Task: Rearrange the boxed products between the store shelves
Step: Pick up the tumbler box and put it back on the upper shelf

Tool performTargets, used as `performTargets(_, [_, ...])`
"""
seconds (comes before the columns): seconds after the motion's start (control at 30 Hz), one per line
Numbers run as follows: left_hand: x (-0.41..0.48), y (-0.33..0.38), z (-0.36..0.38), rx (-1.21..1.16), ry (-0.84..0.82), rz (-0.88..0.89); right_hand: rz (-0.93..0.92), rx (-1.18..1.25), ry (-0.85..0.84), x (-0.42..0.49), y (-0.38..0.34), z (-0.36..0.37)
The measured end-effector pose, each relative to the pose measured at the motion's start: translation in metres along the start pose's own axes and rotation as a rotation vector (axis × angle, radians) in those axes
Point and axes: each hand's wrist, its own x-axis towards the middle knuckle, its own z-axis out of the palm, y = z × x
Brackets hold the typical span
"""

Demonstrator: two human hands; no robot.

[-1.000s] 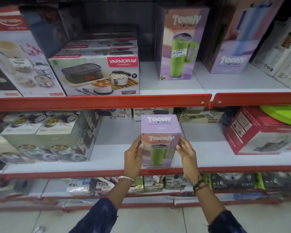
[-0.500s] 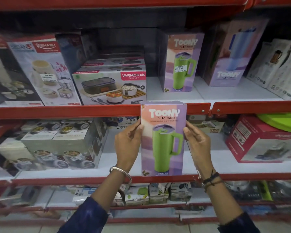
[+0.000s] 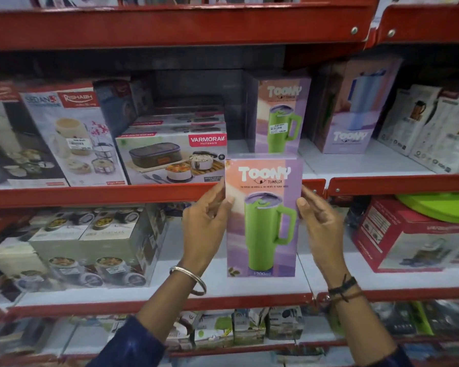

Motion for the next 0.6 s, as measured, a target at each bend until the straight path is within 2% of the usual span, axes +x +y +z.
performTargets(0.13, [0.03, 0.034, 0.017, -0.032, -0.089, 0.188, -0.174, -0.041, 0.005, 0.038, -0.039, -0.003])
performTargets(0.33, [0.079, 0.048, 0.053, 0.031, -0.078, 0.37, -0.369, -0.195, -0.029, 0.093, -0.063, -0.014])
performTargets(0.47, [0.101, 0.03, 0.076, 0.15, -0.013, 0.45, -0.345, -0.231, -0.025, 0.123, -0.046, -0.021])
performTargets(0.6, [0.115, 0.018, 0.093, 0.196, -0.06, 0.431, -0.287, -0.238, -0.013, 0.148, -0.02, -0.024])
